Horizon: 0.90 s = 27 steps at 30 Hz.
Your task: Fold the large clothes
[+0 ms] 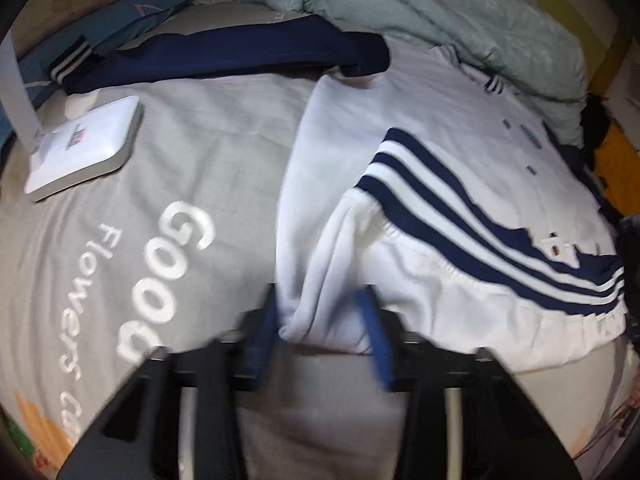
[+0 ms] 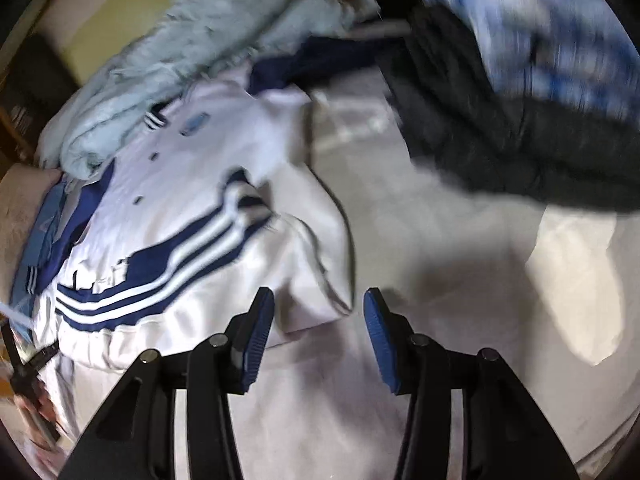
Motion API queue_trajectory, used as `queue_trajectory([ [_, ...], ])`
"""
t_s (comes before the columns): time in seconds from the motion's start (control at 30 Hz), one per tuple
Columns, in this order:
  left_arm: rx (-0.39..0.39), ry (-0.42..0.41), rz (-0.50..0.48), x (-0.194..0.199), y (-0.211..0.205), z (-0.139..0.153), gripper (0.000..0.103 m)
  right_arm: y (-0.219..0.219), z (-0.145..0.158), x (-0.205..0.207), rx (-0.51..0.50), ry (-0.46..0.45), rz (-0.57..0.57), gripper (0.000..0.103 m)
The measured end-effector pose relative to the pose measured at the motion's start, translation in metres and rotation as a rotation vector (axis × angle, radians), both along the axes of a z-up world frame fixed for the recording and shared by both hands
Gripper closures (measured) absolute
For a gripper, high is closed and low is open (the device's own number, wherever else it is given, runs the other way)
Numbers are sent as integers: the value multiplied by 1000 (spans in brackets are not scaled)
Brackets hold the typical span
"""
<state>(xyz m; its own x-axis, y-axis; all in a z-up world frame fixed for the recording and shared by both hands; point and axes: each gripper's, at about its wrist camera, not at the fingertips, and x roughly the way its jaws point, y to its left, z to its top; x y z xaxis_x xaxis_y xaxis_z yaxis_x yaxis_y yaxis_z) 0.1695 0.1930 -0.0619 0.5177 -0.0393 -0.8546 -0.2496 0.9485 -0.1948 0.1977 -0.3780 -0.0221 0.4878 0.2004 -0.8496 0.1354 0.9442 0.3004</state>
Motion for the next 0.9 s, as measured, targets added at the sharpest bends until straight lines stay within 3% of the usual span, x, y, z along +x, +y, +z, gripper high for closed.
queue_trajectory([
  [0.03,-19,-9,-25,1,-1,1,95,-2,-10,4,42,35,-2,57],
  [0.07,-6,-18,-38,1,-3,4,95,-2,-17,7,65,62,-1,59],
  [0.13,56,-57,-9,-5,-4,18,96,5,-10,6,36,32,14,91],
  [0.23,42,-133,36,-19,5,44,96,-2,16,-9,47,-104,-51,95],
  [0.27,40,-146,37,-23,6,50,96,-5,30,-15,29,-169,-50,95],
  [0.33,107,-129,26,-24,-2,52,95,-5,41,-19,11,-192,-23,95],
  [0.4,183,-62,23,-18,-12,37,95,-2,28,-14,-47,-122,-38,95],
  [0.47,211,0,35,-13,-16,20,95,0,-2,-3,-82,20,-50,95],
  [0.53,224,5,41,-10,-19,18,93,-1,-10,-1,-80,32,-64,94],
  [0.77,295,-157,10,-22,-34,58,88,23,35,-26,-222,-185,-38,85],
  [0.87,337,-238,-15,-32,-47,77,70,34,50,-38,-250,-294,6,77],
  [0.9,347,-269,-24,-36,-50,82,55,37,54,-39,-257,-326,6,71],
])
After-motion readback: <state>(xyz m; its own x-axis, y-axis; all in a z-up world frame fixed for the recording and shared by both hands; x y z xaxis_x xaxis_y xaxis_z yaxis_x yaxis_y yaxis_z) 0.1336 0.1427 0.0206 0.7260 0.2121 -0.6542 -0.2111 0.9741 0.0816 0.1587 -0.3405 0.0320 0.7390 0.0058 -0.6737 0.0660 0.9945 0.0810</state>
